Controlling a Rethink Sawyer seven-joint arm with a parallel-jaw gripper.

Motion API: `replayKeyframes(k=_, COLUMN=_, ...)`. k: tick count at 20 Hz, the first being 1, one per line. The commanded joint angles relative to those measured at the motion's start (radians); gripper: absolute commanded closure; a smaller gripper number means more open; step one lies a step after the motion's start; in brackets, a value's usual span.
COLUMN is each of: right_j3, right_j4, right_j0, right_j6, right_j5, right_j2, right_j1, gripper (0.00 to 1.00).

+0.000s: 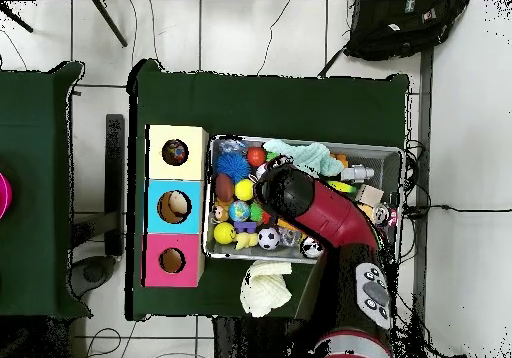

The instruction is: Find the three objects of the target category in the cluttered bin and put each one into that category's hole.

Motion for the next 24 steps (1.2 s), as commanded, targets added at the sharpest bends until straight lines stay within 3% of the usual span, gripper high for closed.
replayKeyframes(k=1, right_j3=0.098, right_j4=-0.041, right_j0=-0.030, right_j6=0.041, right_j5=0.108, right_j2=0.099, right_j1=-0.058, gripper=0.00)
replayKeyframes(k=6, right_j3=0.097, right_j4=-0.055, right_j0=-0.026, right_j6=0.039, right_j5=0.114, right_j2=0.082, right_j1=-0.064, gripper=0.00)
replayKeyframes(k=14, right_j3=0.093, right_j4=-0.083, right_j0=-0.049, right_j6=0.046, right_j5=-0.021, right_j2=0.096, right_j1=-0.020, gripper=0.00)
replayKeyframes(k=24, right_j3=-0.029, right_j4=-0.087, right_j0=-0.027, right_j6=0.092, right_j5=-0.071, right_j2=0.044, right_j1=0.050, gripper=0.00)
